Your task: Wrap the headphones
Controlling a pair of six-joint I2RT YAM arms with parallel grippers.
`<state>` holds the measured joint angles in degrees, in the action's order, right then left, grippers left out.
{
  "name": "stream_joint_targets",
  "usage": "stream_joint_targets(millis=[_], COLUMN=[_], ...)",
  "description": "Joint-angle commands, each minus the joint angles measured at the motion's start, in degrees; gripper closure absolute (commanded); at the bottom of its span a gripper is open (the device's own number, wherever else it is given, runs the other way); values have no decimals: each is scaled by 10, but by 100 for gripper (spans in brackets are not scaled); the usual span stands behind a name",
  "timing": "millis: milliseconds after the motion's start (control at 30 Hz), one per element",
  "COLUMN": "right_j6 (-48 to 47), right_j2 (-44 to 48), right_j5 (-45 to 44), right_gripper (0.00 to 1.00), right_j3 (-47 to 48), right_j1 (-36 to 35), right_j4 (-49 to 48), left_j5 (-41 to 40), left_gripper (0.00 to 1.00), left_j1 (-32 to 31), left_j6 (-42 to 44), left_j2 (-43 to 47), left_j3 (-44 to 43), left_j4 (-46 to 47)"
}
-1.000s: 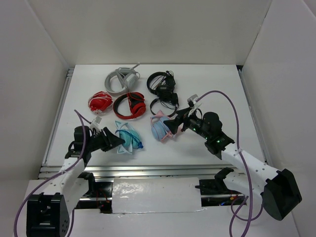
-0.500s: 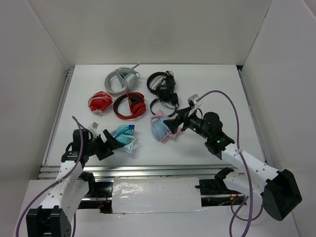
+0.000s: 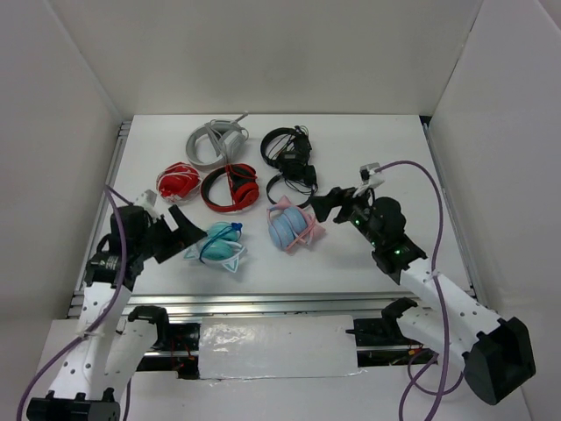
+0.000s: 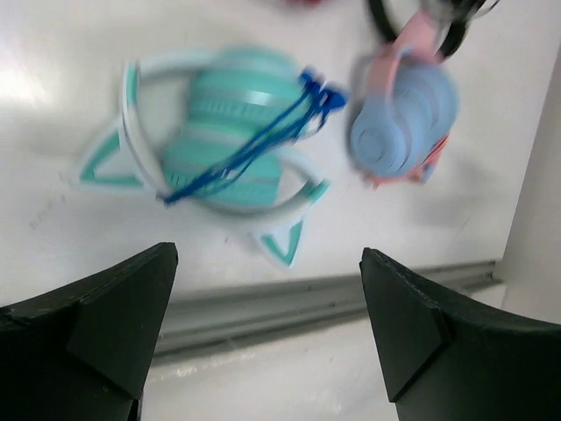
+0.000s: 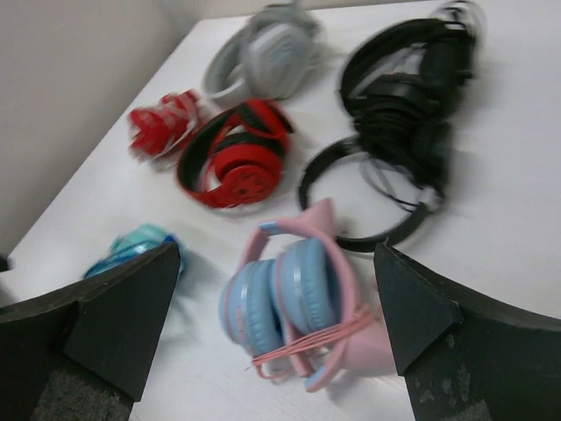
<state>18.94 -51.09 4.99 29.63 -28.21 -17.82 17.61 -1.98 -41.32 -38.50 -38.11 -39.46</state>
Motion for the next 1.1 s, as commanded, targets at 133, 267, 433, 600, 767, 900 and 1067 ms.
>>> stream_joint_targets(millis=[133, 267, 433, 600, 767, 900, 1067], right_j6=[144, 155, 133, 144, 149, 145, 141], right_j2=[42, 35, 55, 90, 106, 122, 152], right_j5=[-97, -66, -48, -168, -191, -175, -170], right_gripper=[0, 0, 0, 0, 0, 0, 0], right_j3=[26, 43, 43, 50, 61, 54, 47], right_j1=[172, 308, 389, 398, 398, 397, 397], right_j4=[155, 255, 270, 309, 337, 336, 336], left_j5=[-129, -137, -366, -417, -369, -347, -346], left_gripper=[1, 1, 1, 1, 1, 1, 1], left_j1=[13, 75, 80, 106, 120, 120, 121], left_j6=[57, 43, 29, 55, 65, 71, 74], left_j2=[-208, -310, -337, -343, -282, -230, -186], left_j3=[-195, -268, -299, -255, -207, -161, -132], left_j4=[12, 47, 69, 94, 160, 200, 221])
